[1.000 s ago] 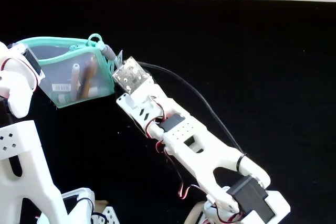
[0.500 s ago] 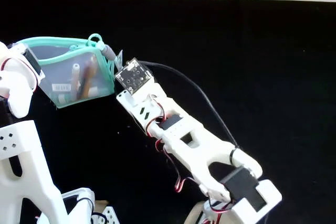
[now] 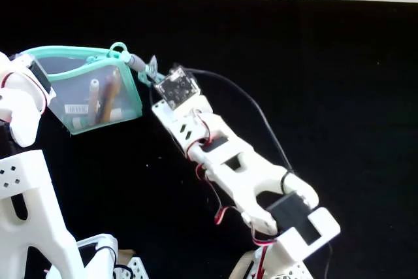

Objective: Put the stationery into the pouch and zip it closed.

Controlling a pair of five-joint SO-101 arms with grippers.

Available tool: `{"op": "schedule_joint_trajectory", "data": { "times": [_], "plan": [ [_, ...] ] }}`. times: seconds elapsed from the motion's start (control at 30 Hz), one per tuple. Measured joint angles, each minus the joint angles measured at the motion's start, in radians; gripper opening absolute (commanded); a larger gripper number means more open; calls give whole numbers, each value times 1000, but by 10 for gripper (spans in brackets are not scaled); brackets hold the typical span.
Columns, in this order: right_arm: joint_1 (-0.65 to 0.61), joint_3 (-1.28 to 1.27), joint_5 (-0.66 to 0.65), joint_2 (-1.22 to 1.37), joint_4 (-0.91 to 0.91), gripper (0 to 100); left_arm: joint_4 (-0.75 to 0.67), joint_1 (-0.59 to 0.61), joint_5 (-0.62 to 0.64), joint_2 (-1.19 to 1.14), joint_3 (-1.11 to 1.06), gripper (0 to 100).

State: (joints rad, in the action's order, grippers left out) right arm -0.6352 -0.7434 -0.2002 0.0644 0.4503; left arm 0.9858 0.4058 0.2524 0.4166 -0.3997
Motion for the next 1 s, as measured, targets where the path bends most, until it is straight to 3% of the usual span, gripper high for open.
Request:
{"op": "schedule_joint_trajectory", "data": {
  "times": [0.43,0.6,1.0],
  "plan": [
    [2,129,0,31,2,203,0,0,0,0,0,7],
    [2,141,0,31,2,0,0,0,0,0,0,7],
    [8,94,0,-71,2,5,0,0,0,0,0,7]
  ]
}}
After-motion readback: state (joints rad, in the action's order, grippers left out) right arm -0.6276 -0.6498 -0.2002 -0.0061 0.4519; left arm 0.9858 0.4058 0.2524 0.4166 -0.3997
